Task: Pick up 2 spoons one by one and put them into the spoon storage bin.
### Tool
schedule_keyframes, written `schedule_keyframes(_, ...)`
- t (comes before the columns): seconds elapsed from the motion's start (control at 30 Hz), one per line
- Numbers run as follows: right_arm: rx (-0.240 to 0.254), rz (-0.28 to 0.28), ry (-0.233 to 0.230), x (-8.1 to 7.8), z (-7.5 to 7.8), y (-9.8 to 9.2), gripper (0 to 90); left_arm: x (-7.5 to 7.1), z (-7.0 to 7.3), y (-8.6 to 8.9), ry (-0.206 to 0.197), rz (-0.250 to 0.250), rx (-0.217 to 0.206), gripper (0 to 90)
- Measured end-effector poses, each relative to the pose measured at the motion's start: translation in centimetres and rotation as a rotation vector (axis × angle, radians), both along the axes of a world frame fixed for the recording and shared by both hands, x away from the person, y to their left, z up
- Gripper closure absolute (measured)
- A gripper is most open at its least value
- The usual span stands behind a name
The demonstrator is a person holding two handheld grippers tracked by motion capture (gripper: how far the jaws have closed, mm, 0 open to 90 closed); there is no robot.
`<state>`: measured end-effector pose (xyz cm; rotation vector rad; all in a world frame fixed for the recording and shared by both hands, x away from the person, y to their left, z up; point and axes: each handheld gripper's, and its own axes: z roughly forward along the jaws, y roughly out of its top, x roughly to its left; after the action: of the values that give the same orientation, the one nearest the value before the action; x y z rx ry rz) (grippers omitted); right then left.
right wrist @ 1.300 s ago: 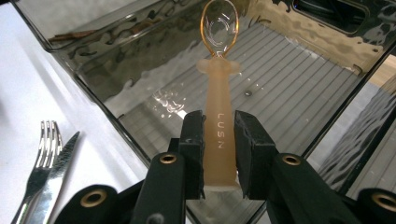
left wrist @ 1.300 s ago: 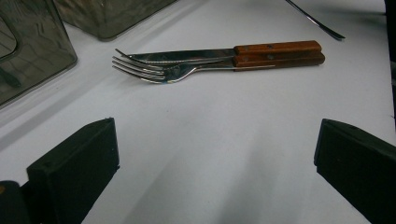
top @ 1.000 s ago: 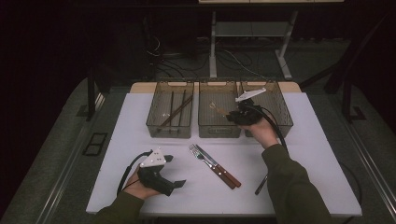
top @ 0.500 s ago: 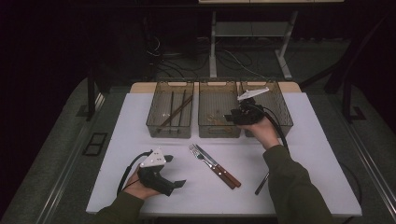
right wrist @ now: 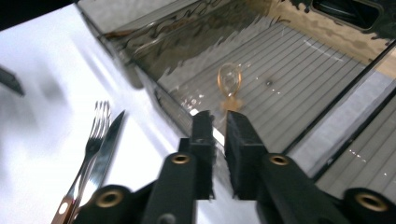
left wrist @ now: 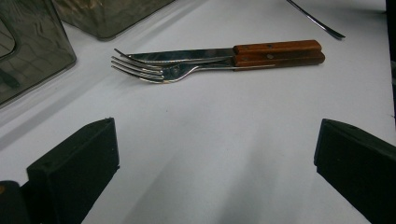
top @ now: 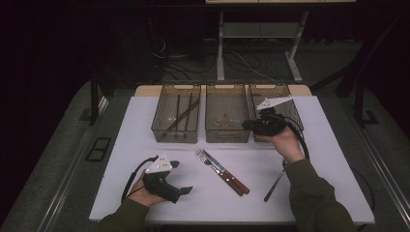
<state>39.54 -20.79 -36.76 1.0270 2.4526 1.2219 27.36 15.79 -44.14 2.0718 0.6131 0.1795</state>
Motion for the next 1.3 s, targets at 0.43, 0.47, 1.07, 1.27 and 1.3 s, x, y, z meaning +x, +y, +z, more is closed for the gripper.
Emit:
schedule_keyframes(0.43,-0.022,-0.001,-0.005,-2.9,-1.0,-2.9,89.7,0.0,0.0,-0.2,0.002,-0.001,0.003,0.0)
schedule_keyframes(0.47,-0.028,-0.003,-0.005,-3.0,-1.2,-3.1,89.7,0.0,0.0,-0.1,0.001,-0.001,0.003,0.0)
schedule_keyframes(1.07,-0.148,-0.05,0.055,-4.7,-3.8,-6.4,89.7,0.0,0.0,0.0,-0.002,0.001,0.0,0.0)
schedule_keyframes(1.27,-0.194,-0.075,0.077,-5.2,-4.9,-7.7,89.7,0.0,0.0,0.0,-0.001,0.001,0.001,0.0)
schedule_keyframes(1.3,-0.197,-0.079,0.083,-5.2,-5.0,-7.8,89.8,0.0,0.0,0.0,-0.001,0.002,0.0,0.0)
